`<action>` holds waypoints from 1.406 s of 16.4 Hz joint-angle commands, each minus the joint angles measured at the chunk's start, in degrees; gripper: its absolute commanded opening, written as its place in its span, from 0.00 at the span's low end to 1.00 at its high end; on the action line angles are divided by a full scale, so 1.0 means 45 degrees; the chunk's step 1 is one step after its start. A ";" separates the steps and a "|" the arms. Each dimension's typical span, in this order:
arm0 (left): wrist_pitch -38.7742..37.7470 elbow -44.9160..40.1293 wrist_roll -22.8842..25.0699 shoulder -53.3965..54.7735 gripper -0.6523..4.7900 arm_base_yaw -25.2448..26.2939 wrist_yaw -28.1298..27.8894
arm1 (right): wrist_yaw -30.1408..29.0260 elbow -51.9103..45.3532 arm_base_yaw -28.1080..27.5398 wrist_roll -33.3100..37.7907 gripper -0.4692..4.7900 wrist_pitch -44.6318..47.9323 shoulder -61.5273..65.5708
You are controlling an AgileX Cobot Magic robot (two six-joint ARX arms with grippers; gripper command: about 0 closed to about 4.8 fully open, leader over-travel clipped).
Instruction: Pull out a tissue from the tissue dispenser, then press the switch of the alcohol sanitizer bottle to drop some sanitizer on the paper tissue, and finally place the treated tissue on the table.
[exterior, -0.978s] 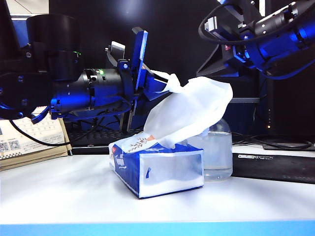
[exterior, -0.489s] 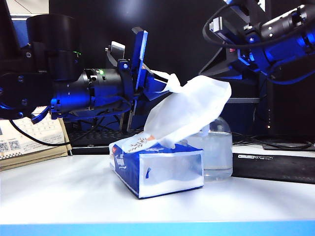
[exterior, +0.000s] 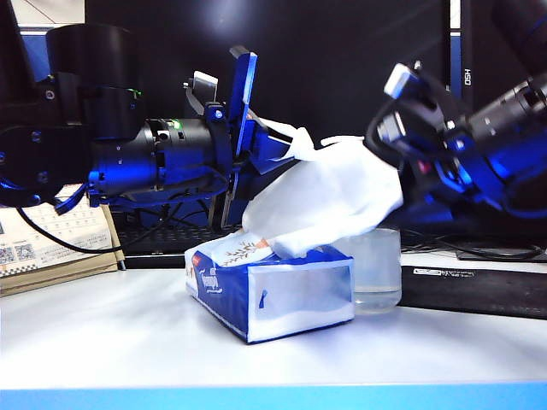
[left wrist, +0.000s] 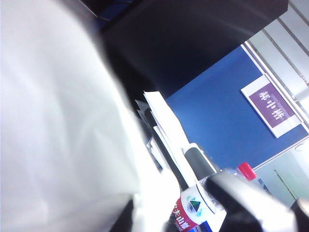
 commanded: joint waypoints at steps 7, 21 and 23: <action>0.0403 0.0068 0.0272 -0.0063 0.11 0.0194 -0.0005 | -0.0010 0.0937 -0.0015 -0.0194 0.09 0.0617 -0.0937; 0.0398 0.0087 0.0311 -0.0063 0.11 0.0204 0.0053 | 0.0228 0.2215 -0.0015 -0.0865 0.09 0.0559 -0.0175; 0.0398 0.0087 0.0306 -0.0063 0.11 0.0204 0.0053 | 0.0219 0.2526 -0.0015 -0.0865 0.09 0.0782 -0.0185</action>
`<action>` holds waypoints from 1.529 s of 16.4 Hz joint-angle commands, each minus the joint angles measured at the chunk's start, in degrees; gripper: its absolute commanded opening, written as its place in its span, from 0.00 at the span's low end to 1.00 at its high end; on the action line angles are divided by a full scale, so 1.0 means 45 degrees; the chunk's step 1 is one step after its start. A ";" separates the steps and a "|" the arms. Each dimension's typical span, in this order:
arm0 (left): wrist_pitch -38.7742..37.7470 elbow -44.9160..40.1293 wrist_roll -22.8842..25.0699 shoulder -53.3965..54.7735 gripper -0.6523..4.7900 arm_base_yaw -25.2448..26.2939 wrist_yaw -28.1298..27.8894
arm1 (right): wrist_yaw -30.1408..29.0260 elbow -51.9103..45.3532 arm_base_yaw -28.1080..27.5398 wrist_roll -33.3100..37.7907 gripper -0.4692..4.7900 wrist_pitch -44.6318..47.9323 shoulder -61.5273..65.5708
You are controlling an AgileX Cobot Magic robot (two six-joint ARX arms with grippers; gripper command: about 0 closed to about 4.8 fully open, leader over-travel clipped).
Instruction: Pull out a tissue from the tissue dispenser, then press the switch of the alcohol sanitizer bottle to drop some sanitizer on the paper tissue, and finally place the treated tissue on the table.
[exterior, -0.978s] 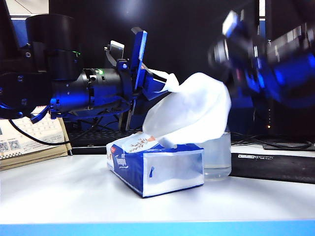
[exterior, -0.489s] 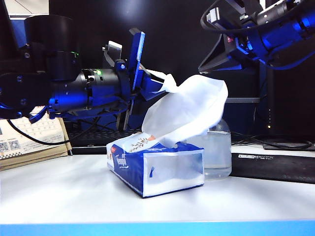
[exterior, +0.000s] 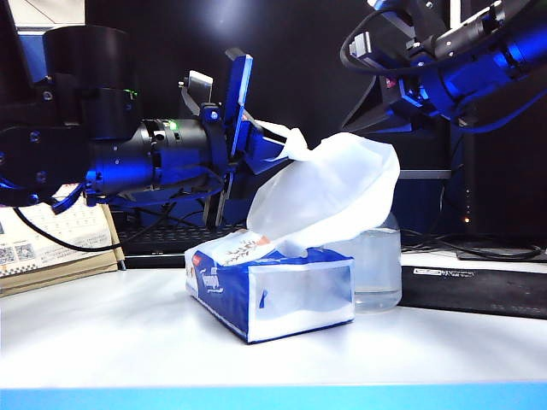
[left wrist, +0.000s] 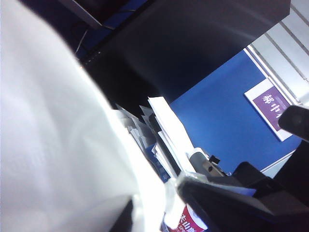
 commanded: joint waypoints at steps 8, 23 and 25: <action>0.0403 0.0068 0.0049 -0.0058 0.11 0.0005 0.0058 | 0.0058 0.1598 -0.0005 -0.0622 0.09 -0.1870 -0.0010; 0.0398 0.0068 0.0151 -0.0058 0.11 0.0010 0.0010 | -0.0267 0.1025 0.0000 -0.0597 0.09 -0.2880 0.0306; 0.0398 0.0068 0.0175 -0.0058 0.11 0.0010 0.0005 | -0.0253 0.0602 0.0000 -0.0389 0.09 -0.2390 0.0306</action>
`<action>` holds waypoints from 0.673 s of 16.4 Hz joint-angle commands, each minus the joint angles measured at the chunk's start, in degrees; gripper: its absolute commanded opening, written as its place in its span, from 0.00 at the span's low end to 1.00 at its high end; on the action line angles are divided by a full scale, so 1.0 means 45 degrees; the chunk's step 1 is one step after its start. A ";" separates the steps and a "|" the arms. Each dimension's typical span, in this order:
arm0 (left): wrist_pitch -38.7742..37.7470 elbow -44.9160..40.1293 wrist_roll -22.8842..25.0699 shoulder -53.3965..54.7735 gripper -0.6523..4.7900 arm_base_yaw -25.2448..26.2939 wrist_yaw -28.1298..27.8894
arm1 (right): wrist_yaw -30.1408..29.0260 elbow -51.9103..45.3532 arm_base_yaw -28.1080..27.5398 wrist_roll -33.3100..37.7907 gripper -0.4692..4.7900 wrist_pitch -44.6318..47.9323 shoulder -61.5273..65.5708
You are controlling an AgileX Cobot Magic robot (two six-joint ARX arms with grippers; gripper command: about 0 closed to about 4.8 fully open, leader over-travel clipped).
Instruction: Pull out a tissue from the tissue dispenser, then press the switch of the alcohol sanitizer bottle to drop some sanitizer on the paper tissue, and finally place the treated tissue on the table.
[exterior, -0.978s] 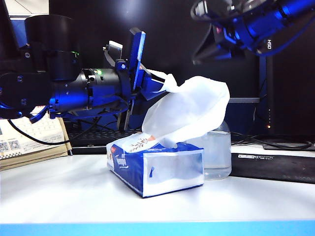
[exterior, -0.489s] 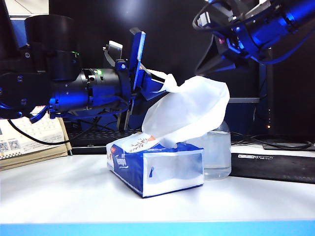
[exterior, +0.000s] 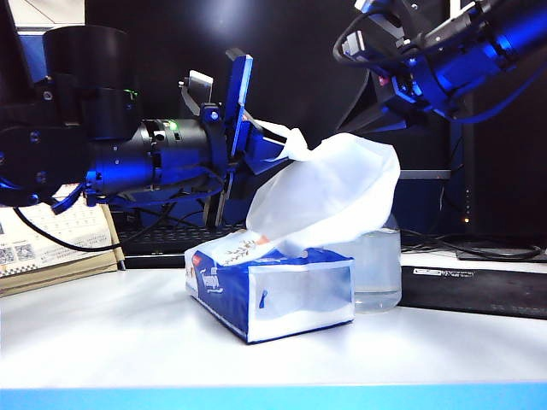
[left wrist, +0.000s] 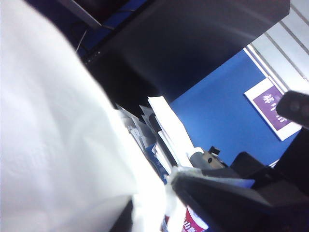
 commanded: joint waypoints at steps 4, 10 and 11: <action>0.0393 0.0063 0.0209 -0.0058 0.11 0.0005 0.0019 | 0.0000 -0.0607 0.0000 0.0340 0.09 -0.0175 0.0083; 0.0393 0.0063 0.0214 -0.0058 0.11 0.0000 0.0019 | -0.0039 -0.0607 0.0000 0.0350 0.09 -0.0175 0.0816; 0.0393 0.0063 0.0214 -0.0058 0.11 0.0005 0.0019 | -0.0039 -0.0612 0.0000 0.0350 0.09 -0.0180 0.0889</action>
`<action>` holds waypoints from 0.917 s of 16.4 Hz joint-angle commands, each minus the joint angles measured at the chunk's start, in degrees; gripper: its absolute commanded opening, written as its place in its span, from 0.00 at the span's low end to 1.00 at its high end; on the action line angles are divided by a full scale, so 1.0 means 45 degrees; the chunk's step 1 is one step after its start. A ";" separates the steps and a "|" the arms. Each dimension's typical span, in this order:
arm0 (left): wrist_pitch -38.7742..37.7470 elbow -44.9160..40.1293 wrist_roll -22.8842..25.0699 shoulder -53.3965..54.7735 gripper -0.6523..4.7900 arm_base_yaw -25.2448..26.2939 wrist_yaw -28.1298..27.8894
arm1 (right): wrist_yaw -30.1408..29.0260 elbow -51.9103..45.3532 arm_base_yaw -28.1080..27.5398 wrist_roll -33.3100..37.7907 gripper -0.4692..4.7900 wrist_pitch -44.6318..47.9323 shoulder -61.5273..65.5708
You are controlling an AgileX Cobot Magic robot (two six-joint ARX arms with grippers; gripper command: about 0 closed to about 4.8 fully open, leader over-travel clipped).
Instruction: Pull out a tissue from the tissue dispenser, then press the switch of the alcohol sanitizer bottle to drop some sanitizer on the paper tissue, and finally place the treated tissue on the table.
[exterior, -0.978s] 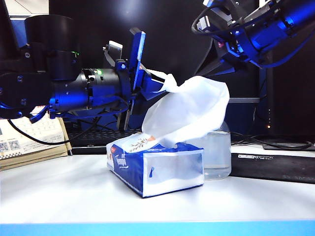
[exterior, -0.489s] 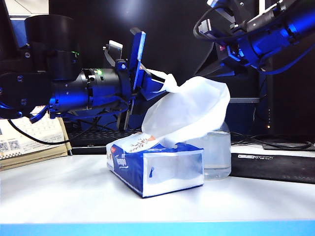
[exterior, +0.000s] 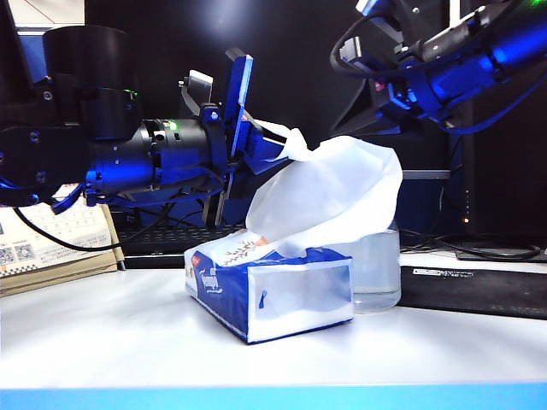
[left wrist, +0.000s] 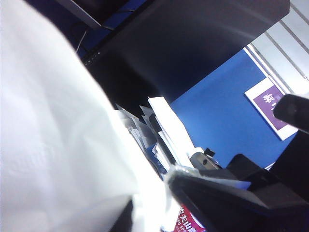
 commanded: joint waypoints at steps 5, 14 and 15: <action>0.0393 0.0063 0.0180 -0.0058 0.11 0.0005 -0.0083 | 0.0078 -0.0248 0.0000 0.0189 0.09 -0.1496 0.0418; 0.0389 0.0063 0.0185 -0.0058 0.11 0.0019 -0.0165 | 0.0112 -0.0719 0.0000 0.0384 0.09 -0.1132 0.0549; 0.0389 0.0063 0.0185 -0.0058 0.11 0.0034 -0.0165 | 0.0117 -0.0719 0.0000 0.0384 0.09 -0.1083 0.0549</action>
